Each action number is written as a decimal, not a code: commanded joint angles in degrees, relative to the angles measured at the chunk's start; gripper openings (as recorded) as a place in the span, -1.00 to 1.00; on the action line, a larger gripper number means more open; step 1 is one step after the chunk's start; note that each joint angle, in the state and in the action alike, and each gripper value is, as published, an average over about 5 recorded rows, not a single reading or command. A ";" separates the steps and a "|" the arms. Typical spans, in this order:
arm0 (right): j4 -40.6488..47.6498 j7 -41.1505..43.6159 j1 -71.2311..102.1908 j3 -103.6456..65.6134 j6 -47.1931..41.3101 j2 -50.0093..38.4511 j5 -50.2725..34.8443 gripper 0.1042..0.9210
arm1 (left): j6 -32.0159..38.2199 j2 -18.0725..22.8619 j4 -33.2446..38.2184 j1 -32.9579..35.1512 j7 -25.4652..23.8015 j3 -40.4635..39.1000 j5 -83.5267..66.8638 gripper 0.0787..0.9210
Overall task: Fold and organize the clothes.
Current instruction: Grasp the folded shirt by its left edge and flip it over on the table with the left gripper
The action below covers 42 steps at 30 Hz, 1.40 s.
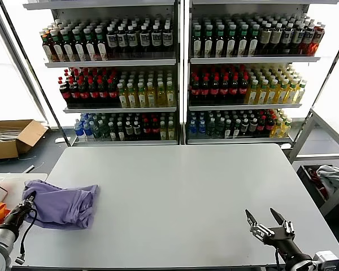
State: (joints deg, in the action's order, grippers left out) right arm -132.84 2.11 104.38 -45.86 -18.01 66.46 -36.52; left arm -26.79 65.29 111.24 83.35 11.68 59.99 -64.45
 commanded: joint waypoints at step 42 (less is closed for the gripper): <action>-0.56 -13.07 -15.72 27.23 -12.16 0.24 3.13 0.76 | 2.57 2.82 18.87 -8.52 -2.31 -37.94 14.41 0.20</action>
State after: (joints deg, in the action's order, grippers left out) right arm -136.07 -4.02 102.02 -39.15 -25.26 67.63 -34.64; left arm -24.37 71.76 120.02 73.58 13.25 11.42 -44.80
